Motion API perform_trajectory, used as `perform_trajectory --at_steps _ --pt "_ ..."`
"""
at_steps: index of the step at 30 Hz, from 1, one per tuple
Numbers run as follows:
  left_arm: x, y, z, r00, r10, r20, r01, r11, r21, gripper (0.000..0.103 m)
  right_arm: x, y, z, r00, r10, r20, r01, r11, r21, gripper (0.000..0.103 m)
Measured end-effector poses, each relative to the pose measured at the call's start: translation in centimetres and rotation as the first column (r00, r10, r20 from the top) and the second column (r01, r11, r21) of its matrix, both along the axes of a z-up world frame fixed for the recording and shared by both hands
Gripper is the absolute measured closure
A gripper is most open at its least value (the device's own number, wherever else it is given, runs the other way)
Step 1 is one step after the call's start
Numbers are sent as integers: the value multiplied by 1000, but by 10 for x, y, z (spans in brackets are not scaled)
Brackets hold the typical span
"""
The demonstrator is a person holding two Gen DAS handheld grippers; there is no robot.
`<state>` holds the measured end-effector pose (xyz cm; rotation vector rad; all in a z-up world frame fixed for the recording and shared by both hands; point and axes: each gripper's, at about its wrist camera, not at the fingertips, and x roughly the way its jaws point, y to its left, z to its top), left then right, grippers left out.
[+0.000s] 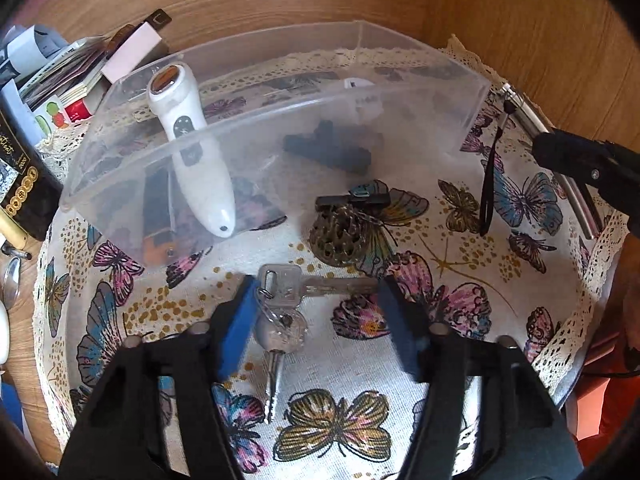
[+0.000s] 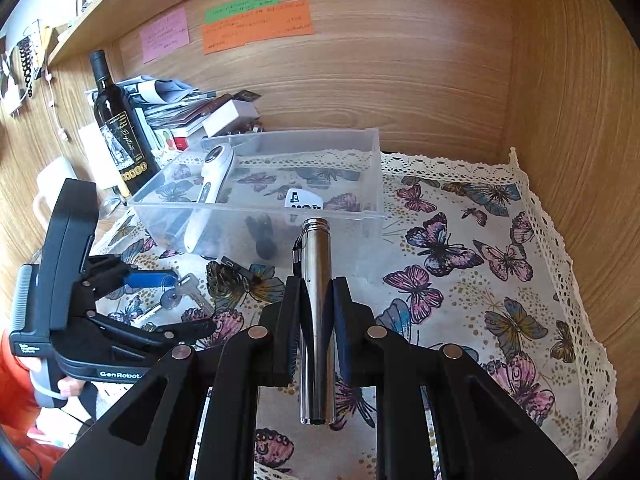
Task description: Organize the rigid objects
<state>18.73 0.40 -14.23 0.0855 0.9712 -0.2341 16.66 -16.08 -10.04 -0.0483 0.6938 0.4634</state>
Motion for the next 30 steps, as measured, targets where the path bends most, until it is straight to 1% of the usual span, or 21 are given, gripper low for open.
perform_trajectory --at_steps 1,4,7,11,12,15,21,24,30 --pt "0 1 1 1000 9 3 -9 1000 -3 73 0 0 0 1000 0 1 0 1000 1 89" --pt "0 9 3 1000 30 -3 -30 999 -35 72 1 0 1 1000 0 5 0 1000 6 89" --pt "-5 10 3 999 42 11 -42 999 -24 73 1 1 3 1000 0 10 0 1000 13 89" --pt "-15 16 8 998 46 36 -45 998 -35 73 1 3 5 1000 3 18 -4 1000 19 89" --pt "-17 17 10 998 45 41 -44 998 -36 83 0 4 5 1000 4 20 -4 1000 18 89" --pt "-27 26 17 997 54 57 -51 997 -61 83 0 5 6 1000 8 25 -8 1000 14 89" --pt "-40 34 31 992 77 102 -71 995 -64 83 1 4 6 1000 7 26 -7 1000 18 89" --pt "-46 35 42 986 89 140 -81 995 -64 83 1 4 9 999 6 33 -6 1000 21 89" --pt "-52 44 70 968 113 223 -93 991 -100 83 3 4 23 997 -1 73 -2 999 40 89"
